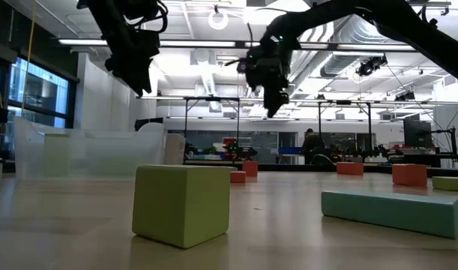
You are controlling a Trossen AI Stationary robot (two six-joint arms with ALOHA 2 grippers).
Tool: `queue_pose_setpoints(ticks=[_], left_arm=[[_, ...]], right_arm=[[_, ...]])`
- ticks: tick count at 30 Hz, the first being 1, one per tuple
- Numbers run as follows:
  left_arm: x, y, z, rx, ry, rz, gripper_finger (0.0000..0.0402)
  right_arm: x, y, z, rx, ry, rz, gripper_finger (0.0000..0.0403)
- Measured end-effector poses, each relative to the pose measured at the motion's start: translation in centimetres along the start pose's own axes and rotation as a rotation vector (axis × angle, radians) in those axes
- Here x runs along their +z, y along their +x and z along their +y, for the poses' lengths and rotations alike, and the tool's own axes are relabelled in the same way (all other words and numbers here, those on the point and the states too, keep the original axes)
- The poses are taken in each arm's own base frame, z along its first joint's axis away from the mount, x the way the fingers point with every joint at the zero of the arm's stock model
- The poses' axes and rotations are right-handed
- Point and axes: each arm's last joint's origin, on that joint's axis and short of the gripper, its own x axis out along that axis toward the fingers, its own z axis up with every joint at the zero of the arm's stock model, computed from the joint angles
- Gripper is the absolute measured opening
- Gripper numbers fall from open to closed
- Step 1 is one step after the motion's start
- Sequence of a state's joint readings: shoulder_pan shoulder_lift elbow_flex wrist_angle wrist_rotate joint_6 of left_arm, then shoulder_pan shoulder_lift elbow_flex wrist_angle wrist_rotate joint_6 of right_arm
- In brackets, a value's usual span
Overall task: Sort & place blocks by color
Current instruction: Put the orange block into the gray bin
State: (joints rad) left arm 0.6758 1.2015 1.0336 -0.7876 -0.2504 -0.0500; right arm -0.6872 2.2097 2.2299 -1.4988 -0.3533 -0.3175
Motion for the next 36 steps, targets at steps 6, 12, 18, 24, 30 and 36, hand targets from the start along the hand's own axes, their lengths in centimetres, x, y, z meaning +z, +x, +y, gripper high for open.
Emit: queue_pose_setpoints(ticks=[6, 12, 18, 24, 30, 36], left_arm=[[0.0, 0.1, 0.2, -0.003, 0.0, 0.002, 0.0181], [0.0, 0.1, 0.3, -0.026, -0.013, 0.005, 0.0181], [0.0, 0.1, 0.3, -0.026, 0.003, 0.005, 0.0181], [0.0, 0.1, 0.3, -0.025, 0.038, 0.004, 0.0181], [0.0, 0.1, 0.3, -0.025, 0.047, 0.004, 0.0181], [0.0, 0.1, 0.3, -0.025, 0.041, 0.004, 0.0181]], right_arm=[[1.0, 1.6, 4.2, 0.02, -0.169, 0.033, 0.0205], [1.7, 2.9, 7.7, -0.062, -0.335, 0.062, 0.0205], [2.4, 4.2, 9.3, -0.111, -0.373, 0.028, 0.0205], [2.4, 6.7, 9.4, -0.121, -0.33, 0.04, 0.0205], [2.1, 8.8, 9.1, -0.126, -0.336, 0.052, 0.0205], [1.6, 10.8, 8.7, -0.133, -0.324, 0.066, 0.0205]])
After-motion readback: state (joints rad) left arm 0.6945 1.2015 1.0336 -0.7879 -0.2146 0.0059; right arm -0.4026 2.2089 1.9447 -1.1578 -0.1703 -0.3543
